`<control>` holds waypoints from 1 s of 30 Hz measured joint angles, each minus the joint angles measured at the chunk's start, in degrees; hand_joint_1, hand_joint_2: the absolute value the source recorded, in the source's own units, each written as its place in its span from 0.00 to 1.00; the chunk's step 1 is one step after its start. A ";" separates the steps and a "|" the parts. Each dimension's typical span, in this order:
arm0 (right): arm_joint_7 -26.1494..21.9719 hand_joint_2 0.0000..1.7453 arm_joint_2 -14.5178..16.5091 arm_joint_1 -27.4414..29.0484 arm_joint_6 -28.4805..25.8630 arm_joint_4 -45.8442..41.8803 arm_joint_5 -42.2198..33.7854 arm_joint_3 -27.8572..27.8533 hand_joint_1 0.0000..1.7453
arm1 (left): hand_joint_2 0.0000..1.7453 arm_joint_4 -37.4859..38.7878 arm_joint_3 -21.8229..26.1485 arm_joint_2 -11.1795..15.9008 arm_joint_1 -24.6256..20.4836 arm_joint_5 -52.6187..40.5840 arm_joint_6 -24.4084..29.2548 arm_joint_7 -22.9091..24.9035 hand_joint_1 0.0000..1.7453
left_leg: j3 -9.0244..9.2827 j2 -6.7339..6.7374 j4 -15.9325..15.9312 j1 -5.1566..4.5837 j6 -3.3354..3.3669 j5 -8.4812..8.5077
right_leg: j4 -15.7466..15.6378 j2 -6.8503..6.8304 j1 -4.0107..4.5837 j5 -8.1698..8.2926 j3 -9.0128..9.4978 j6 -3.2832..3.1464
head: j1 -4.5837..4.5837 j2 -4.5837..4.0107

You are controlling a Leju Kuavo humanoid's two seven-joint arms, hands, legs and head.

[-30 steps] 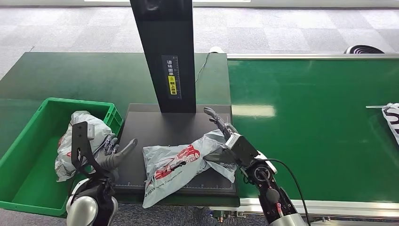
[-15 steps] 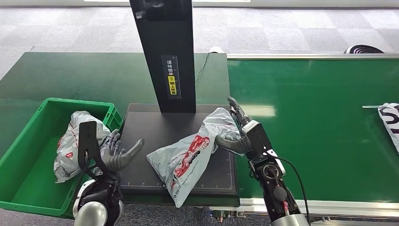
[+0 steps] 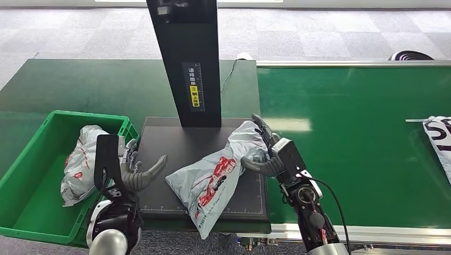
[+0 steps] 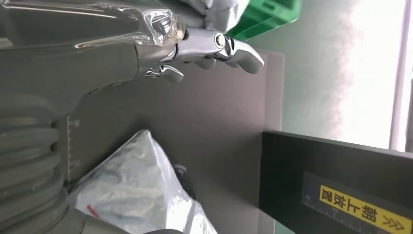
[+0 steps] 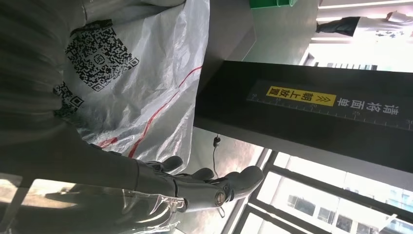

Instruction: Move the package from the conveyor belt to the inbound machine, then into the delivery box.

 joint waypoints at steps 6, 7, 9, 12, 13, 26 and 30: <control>-0.08 1.00 0.00 -0.32 0.99 0.52 1.60 0.22 0.00 | 1.00 5.96 -5.20 0.35 -0.71 -11.64 -7.92 0.00 0.00 | 0.01 0.03 0.01 -0.01 0.00 0.00 | 0.00 0.02 0.00 0.00 0.00 0.00 | 0.01 0.00; -0.09 1.00 0.00 -0.42 1.17 0.66 1.86 0.28 0.00 | 1.00 7.10 -5.85 0.27 -0.78 -13.23 -9.45 0.00 0.00 | 0.01 0.04 0.01 -0.01 0.00 0.00 | 0.00 0.02 0.00 0.00 -0.01 0.00 | 0.02 0.00; -0.11 1.00 0.00 -0.64 1.47 0.95 2.27 0.44 0.00 | 1.00 9.07 -7.05 0.09 -0.94 -15.64 -11.76 0.00 0.00 | 0.02 0.04 0.01 -0.01 0.00 0.00 | 0.00 0.03 0.00 0.00 -0.01 0.00 | 0.02 0.00; -0.11 1.00 0.00 -0.93 1.68 1.32 2.88 0.70 0.00 | 1.00 11.22 -8.70 -0.23 -1.36 -18.54 -14.31 0.00 0.00 | 0.02 0.06 0.01 0.00 0.00 0.00 | 0.00 0.06 0.00 0.00 -0.03 0.00 | 0.01 0.00; -0.11 1.00 0.00 -1.02 1.69 1.42 3.04 0.73 0.00 | 1.00 11.76 -9.19 -0.38 -1.52 -19.24 -15.08 0.00 0.00 | 0.02 0.08 0.01 0.00 0.00 0.00 | 0.00 0.07 0.00 0.00 -0.03 0.00 | 0.01 0.00; 0.01 1.00 -0.09 -1.45 1.71 1.93 4.41 0.73 0.00 | 1.00 14.69 -11.67 -2.24 -3.38 -19.27 -18.80 0.00 0.00 | 0.03 0.28 0.01 0.00 0.00 -0.01 | 0.00 0.18 0.00 0.01 -0.07 0.00 | 0.01 0.01; 0.02 1.00 -0.09 -2.27 1.71 2.50 4.95 0.73 0.00 | 1.00 17.01 -13.39 -2.24 -5.00 -20.77 -25.02 0.00 0.00 | 0.02 0.27 0.01 0.00 0.00 0.00 | -0.01 0.19 0.00 0.01 -0.07 0.00 | 0.01 0.00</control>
